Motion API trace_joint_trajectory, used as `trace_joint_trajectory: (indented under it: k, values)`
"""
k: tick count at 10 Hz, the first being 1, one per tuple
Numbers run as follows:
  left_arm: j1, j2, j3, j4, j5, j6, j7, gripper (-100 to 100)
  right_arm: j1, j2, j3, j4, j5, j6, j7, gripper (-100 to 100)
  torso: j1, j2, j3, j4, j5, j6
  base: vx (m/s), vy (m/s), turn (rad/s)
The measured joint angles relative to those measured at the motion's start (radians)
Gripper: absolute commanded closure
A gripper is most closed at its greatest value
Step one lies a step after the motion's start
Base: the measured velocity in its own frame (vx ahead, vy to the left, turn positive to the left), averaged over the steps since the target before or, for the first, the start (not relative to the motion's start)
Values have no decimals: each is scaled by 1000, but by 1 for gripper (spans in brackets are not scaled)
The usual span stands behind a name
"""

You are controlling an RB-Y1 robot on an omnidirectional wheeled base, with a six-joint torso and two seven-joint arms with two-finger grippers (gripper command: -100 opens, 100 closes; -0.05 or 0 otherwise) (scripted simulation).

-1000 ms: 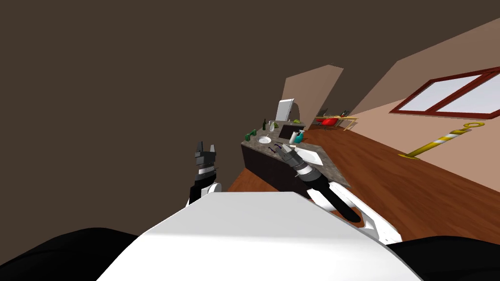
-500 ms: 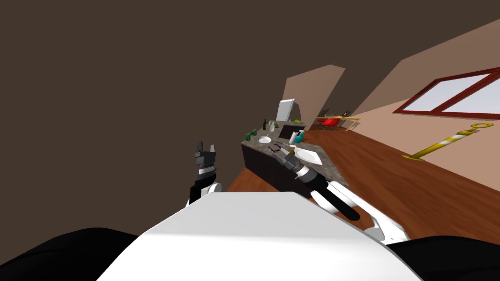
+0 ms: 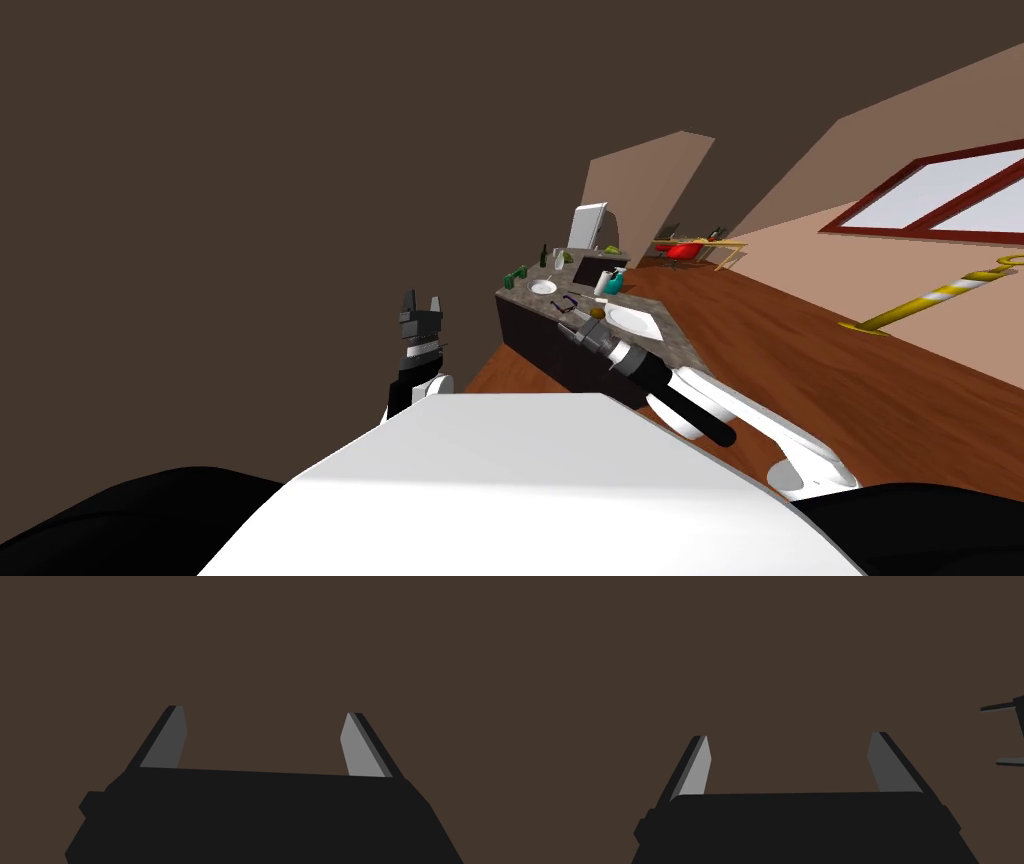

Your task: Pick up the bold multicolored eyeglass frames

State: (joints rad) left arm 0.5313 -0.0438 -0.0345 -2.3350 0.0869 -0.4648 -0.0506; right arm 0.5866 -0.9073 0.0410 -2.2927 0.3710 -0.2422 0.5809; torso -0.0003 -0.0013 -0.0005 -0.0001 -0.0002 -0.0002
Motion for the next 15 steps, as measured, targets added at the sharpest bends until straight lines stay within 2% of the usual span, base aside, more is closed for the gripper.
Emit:
trace_joint_trajectory:
  k: [1, 5, 7, 8, 10, 11, 12, 15]
  values:
    - [0, 0, 0, 0, 0, 0, 0, 0, 4, -23, 17, 14, 28, 16, 20, -100, 0, 0, 0, 0, 0, 0, 16, -6, 28]
    - [0, 0, 0, 0, 0, 0, 0, 0, 13, -131, 25, 33, 70, 61, 49, -100, 0, -1, 0, 0, 0, 0, 22, -4, 45]
    - [0, 0, 0, 0, 0, 0, 0, 0, 20, -190, 40, 55, 105, 90, 74, -100, 0, -2, -1, 0, 0, 0, 40, -6, 48]
    - [0, 0, 0, 0, 0, 0, 0, 0, 30, -215, 59, 54, 133, 117, 91, -100, 0, -2, -1, -1, 0, 0, 41, -7, 40]
    - [0, 0, 0, 0, 0, 0, 0, 0, 23, -262, 68, 69, 147, 137, 101, -100, 1, -1, -1, 0, 0, 0, 28, -5, 37]
    - [0, 0, 0, 0, 0, 0, 0, 0, 14, -296, 92, 72, 166, 167, 107, -100, 1, -2, -1, 0, 0, 0, 44, -6, 57]
    - [0, 0, 0, 0, 0, 0, 0, 0, 24, -320, 88, 85, 176, 173, 115, -100, 0, -2, -1, -1, 0, 0, 57, -4, 88]
    - [0, 0, 0, 0, 0, 0, 0, 0, 21, -427, 139, 102, 227, 244, 140, -100, 0, -4, -2, -1, 0, 0, 64, -7, 58]
